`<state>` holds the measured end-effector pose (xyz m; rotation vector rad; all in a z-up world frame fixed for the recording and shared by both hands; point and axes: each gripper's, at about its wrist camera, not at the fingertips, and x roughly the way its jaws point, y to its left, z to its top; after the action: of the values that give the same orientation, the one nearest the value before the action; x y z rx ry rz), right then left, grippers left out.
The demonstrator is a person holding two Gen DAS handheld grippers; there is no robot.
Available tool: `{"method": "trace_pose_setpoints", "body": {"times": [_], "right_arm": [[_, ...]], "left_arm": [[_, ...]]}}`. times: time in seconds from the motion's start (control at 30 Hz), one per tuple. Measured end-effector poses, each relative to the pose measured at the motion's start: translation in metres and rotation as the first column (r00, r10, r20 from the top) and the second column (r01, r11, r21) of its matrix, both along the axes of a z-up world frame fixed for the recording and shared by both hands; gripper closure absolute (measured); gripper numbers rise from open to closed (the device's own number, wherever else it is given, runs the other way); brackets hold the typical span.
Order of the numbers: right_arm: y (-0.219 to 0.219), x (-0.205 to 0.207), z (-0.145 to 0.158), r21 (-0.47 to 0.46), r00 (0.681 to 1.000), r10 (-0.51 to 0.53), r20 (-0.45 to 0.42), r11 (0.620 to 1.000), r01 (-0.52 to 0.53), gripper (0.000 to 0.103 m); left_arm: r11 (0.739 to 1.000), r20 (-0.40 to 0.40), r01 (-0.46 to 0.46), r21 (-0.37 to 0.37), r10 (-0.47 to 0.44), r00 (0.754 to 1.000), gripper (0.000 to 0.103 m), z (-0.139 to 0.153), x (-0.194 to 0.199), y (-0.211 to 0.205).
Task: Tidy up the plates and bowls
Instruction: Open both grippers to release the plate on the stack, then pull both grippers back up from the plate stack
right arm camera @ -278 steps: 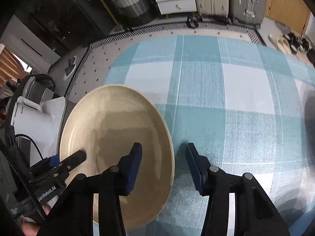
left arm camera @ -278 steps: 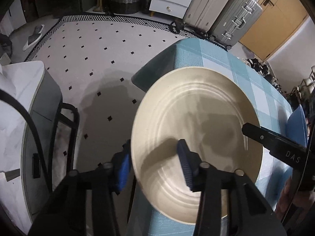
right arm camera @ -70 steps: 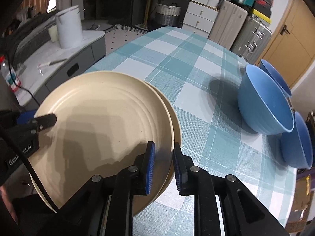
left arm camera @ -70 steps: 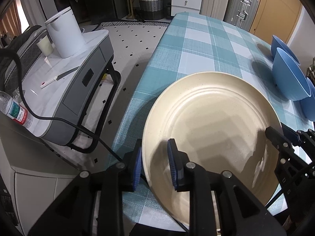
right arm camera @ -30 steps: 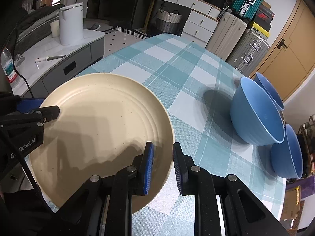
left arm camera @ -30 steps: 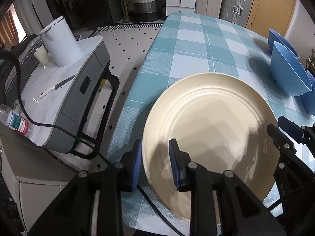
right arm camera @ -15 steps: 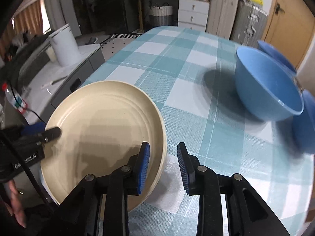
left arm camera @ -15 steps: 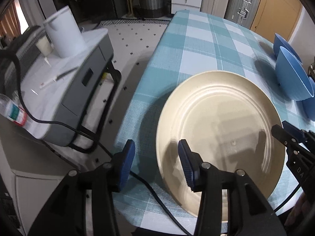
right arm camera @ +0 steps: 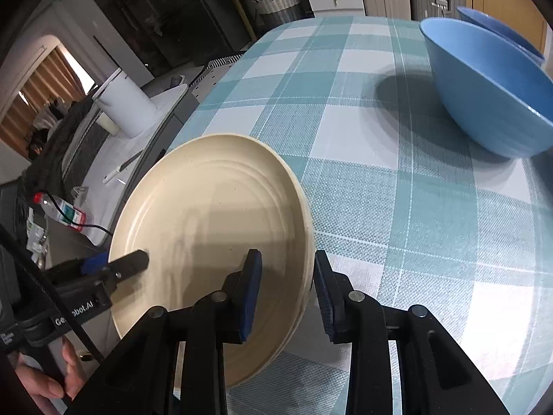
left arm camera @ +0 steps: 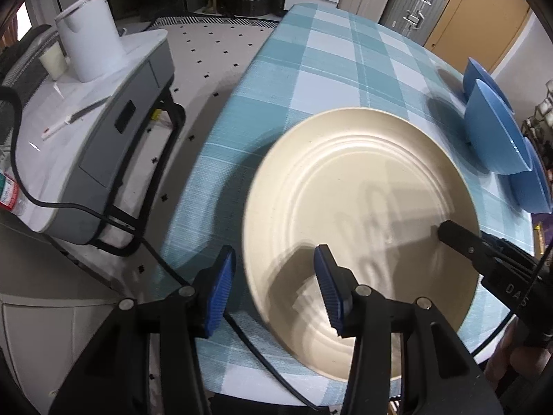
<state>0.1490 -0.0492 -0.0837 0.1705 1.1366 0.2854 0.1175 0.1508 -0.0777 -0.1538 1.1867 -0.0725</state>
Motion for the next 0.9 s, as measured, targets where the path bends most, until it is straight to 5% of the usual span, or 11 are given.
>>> {"method": "trace_pose_setpoints", "body": {"times": [0.9], "right_arm": [[-0.034,0.000,0.006,-0.035,0.997,-0.063,0.037,0.997,0.064,0.068]], "left_arm": [[0.998,0.049,0.030,0.055,-0.033,0.998,0.050,0.006,0.010,-0.031]]}}
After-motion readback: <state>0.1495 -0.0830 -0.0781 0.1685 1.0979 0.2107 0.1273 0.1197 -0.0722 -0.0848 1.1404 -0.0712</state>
